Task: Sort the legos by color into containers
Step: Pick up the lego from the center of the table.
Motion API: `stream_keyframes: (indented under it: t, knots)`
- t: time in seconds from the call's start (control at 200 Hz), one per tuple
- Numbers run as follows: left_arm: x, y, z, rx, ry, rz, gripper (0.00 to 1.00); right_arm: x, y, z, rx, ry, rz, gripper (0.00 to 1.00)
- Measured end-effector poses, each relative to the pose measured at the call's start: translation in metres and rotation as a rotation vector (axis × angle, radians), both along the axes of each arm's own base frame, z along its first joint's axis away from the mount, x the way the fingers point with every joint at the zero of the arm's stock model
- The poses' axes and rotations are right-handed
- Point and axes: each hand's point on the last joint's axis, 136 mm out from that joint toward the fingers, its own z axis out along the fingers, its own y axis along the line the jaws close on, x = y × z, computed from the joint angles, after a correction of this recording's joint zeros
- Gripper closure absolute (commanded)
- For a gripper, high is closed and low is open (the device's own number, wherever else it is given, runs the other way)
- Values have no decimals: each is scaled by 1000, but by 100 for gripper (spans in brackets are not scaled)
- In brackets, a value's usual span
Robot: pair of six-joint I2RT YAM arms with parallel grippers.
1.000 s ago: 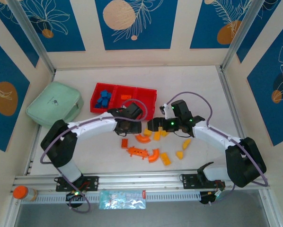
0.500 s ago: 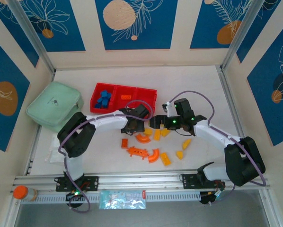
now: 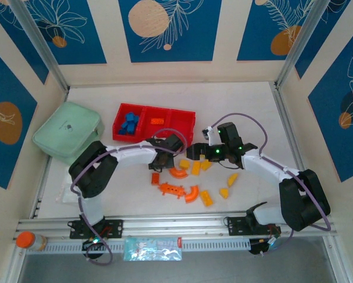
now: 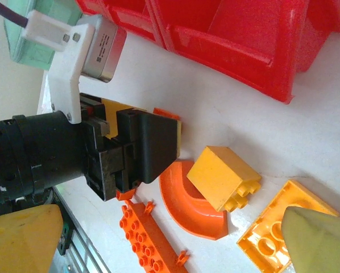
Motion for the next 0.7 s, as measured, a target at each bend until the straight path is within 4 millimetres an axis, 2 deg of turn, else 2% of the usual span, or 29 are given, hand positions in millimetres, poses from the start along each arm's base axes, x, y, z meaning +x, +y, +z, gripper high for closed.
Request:
stream_keyframes:
  t: [0.105,0.24,0.455,0.62,0.7]
  knots:
    - [-1,1,0,-3,-3,0,44,1,1,1,5,-5,2,1]
    - [0,1,0,-1,-4,-10,56,0,1,-1,4,1,4,1]
    - [0,-1,1,-2,-3,-19,65,0,1,-1,4,3,5,1]
    - [0,-1,3,3,-8,-32,67,0,1,-1,5,4,6,1]
    - [1,1,12,4,-23,-40,68,1,2,2,10,2,10,1]
